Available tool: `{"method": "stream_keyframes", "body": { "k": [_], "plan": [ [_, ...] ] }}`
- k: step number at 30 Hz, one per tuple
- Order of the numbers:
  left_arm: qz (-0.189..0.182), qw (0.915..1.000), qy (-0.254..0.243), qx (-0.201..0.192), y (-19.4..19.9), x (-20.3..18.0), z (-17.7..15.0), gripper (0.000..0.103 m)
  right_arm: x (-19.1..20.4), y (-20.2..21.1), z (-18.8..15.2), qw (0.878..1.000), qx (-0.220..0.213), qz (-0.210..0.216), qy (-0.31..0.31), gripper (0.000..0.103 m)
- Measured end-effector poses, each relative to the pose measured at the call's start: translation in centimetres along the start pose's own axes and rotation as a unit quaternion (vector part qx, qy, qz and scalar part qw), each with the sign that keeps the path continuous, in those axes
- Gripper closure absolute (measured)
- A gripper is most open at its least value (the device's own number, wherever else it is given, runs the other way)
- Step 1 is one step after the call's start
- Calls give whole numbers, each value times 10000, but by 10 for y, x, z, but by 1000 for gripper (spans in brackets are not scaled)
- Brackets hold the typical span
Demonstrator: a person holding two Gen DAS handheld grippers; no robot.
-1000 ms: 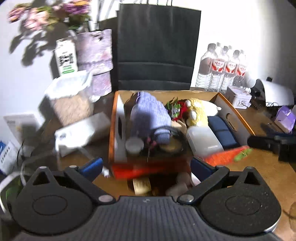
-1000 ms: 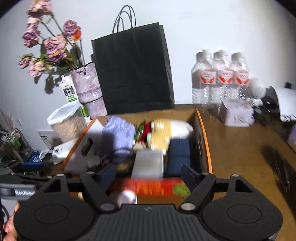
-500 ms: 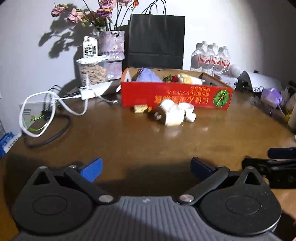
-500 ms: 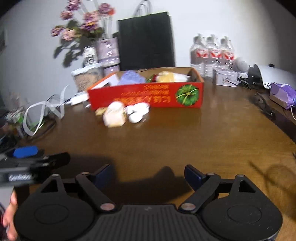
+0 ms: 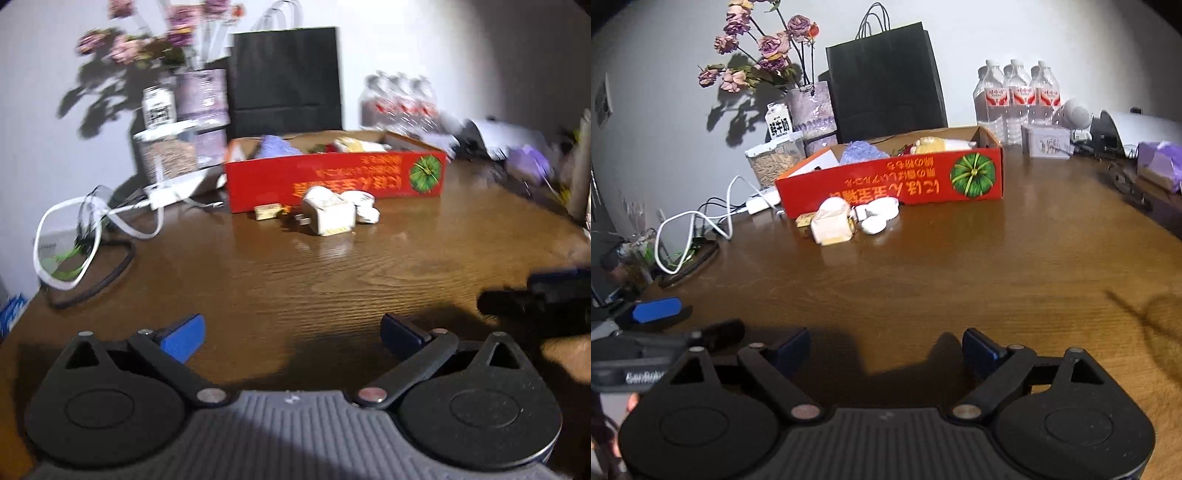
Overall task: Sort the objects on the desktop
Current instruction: 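Move both grippers back to the loose items beside the box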
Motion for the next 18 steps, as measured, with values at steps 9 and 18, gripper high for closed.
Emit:
{"method": "stream_keyframes", "body": {
  "k": [9,18],
  "plan": [
    [-1036,9903,-930,-62,-57,12,62,0,13,-55,68,9981,-168,282,531,34],
    [-1715,9849,-119,198,-128,35,97,0,20,-120,102,9936,130,495,1003,52]
  ]
}}
Point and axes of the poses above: each gripper's, at about its wrist camera, not at the fingertips, and y roughly against the way its jaws point, x to its left, z to its top, the point moved 5 cm from there along -y, roughly the way its jaws point, and after that the axes turned 15 degrees about -z, right-handed, at the moved point
